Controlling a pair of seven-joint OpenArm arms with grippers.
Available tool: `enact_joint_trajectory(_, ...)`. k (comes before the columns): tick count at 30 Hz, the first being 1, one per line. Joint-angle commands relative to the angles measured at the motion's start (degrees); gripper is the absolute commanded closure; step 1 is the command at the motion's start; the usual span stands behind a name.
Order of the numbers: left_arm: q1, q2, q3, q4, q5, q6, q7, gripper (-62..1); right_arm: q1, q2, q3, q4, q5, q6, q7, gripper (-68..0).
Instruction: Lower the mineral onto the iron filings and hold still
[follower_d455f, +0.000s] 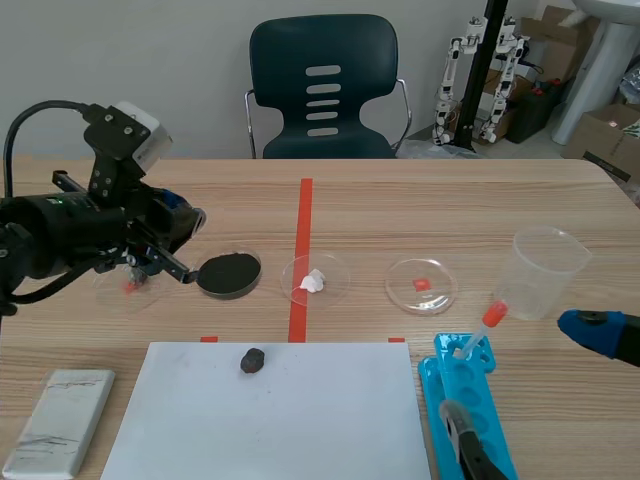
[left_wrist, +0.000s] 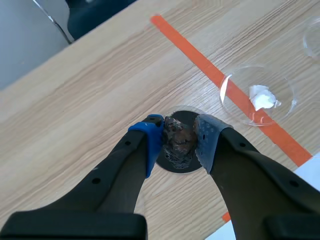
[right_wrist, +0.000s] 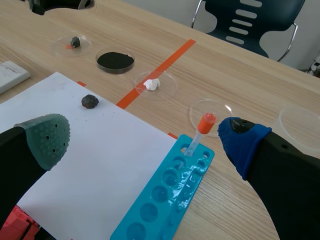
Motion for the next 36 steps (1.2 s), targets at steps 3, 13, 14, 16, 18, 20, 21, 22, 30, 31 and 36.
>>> enact_joint_trajectory(3,9.9,-4.4,-0.3,12.6,-0.5,0.3,-8.3,-9.8,0.0,0.3,0.3,0.6,0.5,-0.2,0.9,-62.3)
enact_joint_trajectory(13,34.5,-9.6,-0.3,29.8,-0.2,0.9,-20.8,-9.8,0.0,0.3,0.3,0.6,0.5,-0.2,0.8,-62.3)
enact_joint_trajectory(14,36.9,-9.6,-0.3,30.9,0.4,1.0,-21.5,-9.8,0.0,0.3,0.3,0.6,0.5,-0.2,0.8,-62.3)
enact_joint_trajectory(16,39.4,-9.6,-0.3,32.0,1.6,1.5,-21.8,-9.8,0.0,0.3,0.3,0.6,0.5,-0.2,0.8,-62.3)
enact_joint_trajectory(18,42.1,-9.6,-0.3,33.0,3.0,3.2,-21.7,-9.8,0.0,0.3,0.3,0.6,0.5,-0.2,0.8,-62.3)
enact_joint_trajectory(20,44.7,-9.6,-0.3,33.6,3.8,5.4,-21.8,-9.8,0.0,0.3,0.3,0.6,0.5,-0.2,0.8,-62.3)
enact_joint_trajectory(21,45.6,-9.6,-0.3,33.7,3.9,5.6,-21.8,-9.8,0.0,0.3,0.3,0.6,0.5,-0.2,0.8,-62.3)
enact_joint_trajectory(22,46.3,-9.6,-0.3,33.7,3.9,5.8,-21.8,-9.8,0.0,0.3,0.3,0.6,0.5,-0.2,0.8,-62.3)
enact_joint_trajectory(30,49.3,-9.5,-0.3,33.6,3.7,7.0,-21.7,-9.8,0.0,0.3,0.3,0.6,0.5,-0.2,0.8,-62.3)
enact_joint_trajectory(31,49.2,-9.4,-0.3,33.6,3.6,7.0,-21.7,-9.8,0.0,0.3,0.3,0.6,0.5,-0.2,0.8,-62.3)
enact_joint_trajectory(36,49.2,-9.1,-0.3,33.6,2.1,9.0,-21.7,-9.8,0.0,0.3,0.3,0.6,0.5,-0.2,0.8,-62.3)
